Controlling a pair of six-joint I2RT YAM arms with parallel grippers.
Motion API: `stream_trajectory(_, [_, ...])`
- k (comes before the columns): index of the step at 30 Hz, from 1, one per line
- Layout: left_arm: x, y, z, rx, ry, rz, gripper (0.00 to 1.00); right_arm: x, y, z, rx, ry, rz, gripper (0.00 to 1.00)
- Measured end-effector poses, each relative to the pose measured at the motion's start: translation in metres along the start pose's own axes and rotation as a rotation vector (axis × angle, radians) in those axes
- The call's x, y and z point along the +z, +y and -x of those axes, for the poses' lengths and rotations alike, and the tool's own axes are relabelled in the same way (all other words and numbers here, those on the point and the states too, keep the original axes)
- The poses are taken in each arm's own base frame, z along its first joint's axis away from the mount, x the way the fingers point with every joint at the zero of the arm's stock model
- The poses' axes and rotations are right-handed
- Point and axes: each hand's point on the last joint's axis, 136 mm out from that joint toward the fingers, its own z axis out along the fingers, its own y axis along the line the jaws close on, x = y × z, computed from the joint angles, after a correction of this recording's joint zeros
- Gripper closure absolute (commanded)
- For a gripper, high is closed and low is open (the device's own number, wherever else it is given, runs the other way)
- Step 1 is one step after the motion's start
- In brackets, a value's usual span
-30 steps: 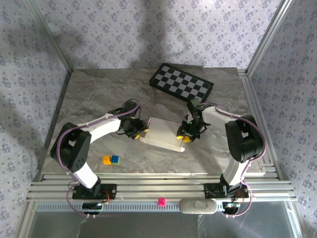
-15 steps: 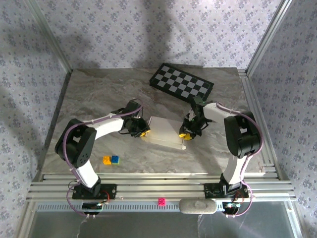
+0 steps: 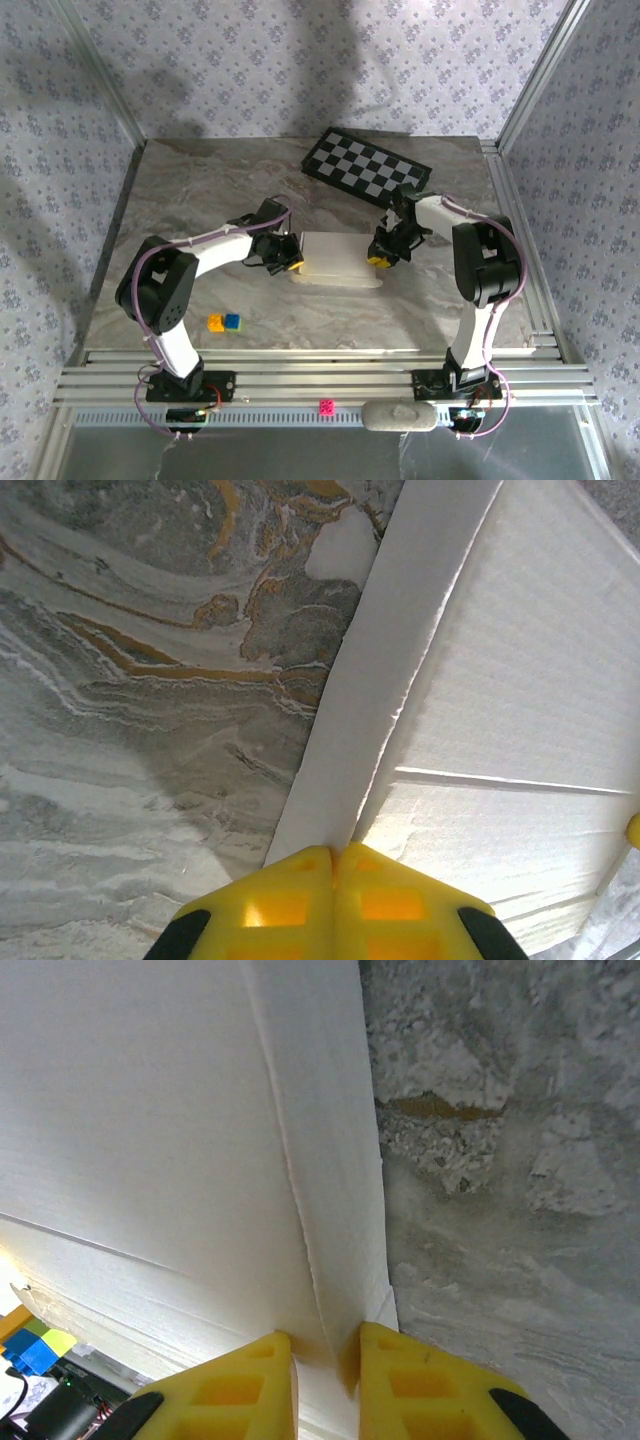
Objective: Fold the paper box
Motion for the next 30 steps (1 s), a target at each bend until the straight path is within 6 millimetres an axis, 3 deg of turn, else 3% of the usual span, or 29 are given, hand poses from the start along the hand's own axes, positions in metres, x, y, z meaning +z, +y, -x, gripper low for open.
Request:
stream_trajectory(3, [0.000,0.000,0.000,-0.004,0.007,0.010,1.00,-0.001,0.000,0.001,-0.008,-0.003,-0.002,0.71])
stream_trajectory(11, [-0.001,-0.003,-0.009,-0.102,0.104,0.043,1.00,-0.009,-0.001,0.009,0.018,-0.029,0.024,0.39])
stream_trajectory(17, [-0.004,-0.009,-0.012,-0.221,0.206,0.013,1.00,-0.037,0.001,0.020,0.120,-0.086,0.192,0.28])
stream_trajectory(26, [-0.015,-0.017,-0.007,-0.330,0.263,-0.044,1.00,-0.028,0.006,0.000,0.296,-0.023,0.375,0.21])
stream_trajectory(30, [-0.017,-0.022,-0.007,-0.348,0.278,-0.059,1.00,-0.038,0.007,0.010,0.336,-0.060,0.421,0.17])
